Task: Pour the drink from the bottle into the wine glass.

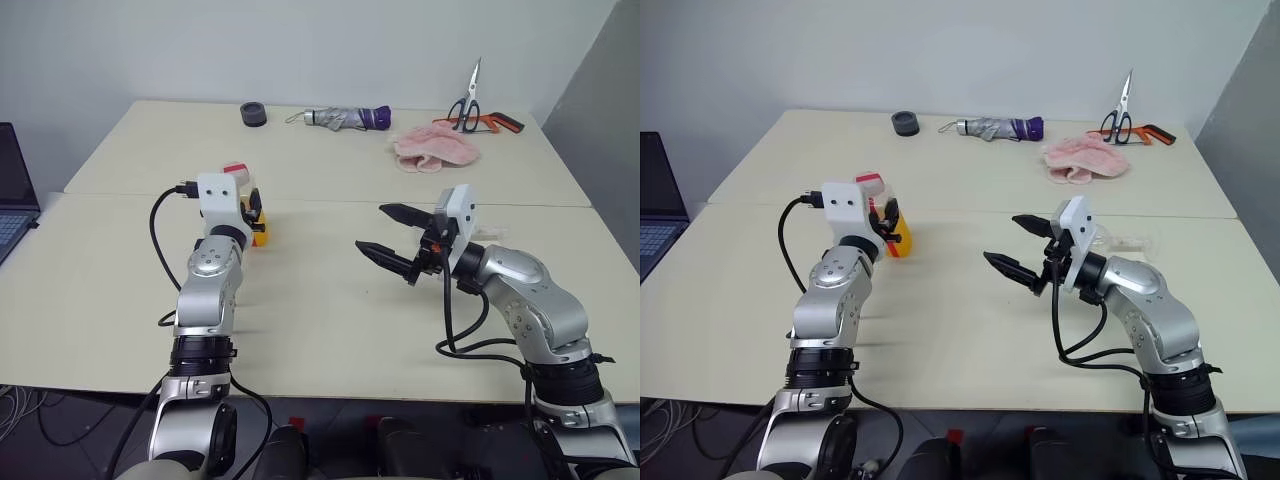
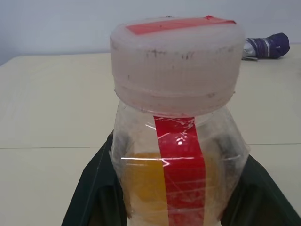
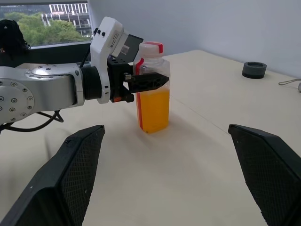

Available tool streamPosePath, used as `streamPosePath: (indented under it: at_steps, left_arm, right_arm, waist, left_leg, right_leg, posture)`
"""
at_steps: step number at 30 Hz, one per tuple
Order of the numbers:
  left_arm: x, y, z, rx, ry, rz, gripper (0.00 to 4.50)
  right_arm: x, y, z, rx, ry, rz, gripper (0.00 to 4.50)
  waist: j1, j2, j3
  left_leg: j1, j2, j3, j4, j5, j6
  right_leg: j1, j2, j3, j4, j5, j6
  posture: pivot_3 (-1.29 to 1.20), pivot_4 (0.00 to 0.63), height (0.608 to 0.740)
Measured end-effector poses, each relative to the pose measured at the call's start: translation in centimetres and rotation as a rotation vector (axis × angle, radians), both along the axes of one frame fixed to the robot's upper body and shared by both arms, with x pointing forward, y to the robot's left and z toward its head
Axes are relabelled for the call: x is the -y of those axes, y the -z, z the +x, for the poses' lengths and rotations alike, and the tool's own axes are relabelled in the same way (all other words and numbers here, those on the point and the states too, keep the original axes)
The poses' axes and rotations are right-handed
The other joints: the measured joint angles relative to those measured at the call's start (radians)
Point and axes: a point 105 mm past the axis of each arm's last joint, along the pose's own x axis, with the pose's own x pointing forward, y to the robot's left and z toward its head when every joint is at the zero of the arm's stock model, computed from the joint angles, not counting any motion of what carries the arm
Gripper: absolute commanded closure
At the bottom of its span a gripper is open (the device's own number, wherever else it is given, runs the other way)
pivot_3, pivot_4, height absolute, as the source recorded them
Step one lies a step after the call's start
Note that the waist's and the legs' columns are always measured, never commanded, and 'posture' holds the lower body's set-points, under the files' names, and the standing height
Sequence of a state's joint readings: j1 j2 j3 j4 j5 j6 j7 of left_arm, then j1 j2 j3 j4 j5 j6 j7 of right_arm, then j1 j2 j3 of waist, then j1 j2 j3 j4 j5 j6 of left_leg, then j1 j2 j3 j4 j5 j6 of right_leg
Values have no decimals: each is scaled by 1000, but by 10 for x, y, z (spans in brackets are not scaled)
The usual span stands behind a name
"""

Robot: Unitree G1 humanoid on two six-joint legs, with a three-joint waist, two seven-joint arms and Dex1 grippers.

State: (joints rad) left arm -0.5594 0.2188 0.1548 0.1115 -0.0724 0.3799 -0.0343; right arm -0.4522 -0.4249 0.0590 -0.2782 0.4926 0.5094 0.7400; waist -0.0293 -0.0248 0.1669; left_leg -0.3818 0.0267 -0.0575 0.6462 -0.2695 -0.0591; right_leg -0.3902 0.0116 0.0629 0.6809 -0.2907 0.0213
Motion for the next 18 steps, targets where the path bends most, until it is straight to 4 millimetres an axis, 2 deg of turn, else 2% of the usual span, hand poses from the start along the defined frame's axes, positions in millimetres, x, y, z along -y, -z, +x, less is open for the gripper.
streamPosePath:
  at_steps: [13,18]
  left_arm:
    - [8,0,-7,-3,93,54,2630]
    - [34,-6,-13,6,250,62,2630]
  right_arm:
    - [0,0,0,0,1,0,0]
    - [1,0,0,3,2,-3,0]
  waist:
    - [0,0,0]
    - [0,0,0]
  left_leg:
    - [0,0,0,0,0,0]
    - [-1,0,0,0,0,0]
  right_leg:
    - [0,0,0,0,0,0]
    - [0,0,0,0,0,0]
  posture:
    - [0,150,740]
    - [0,150,740]
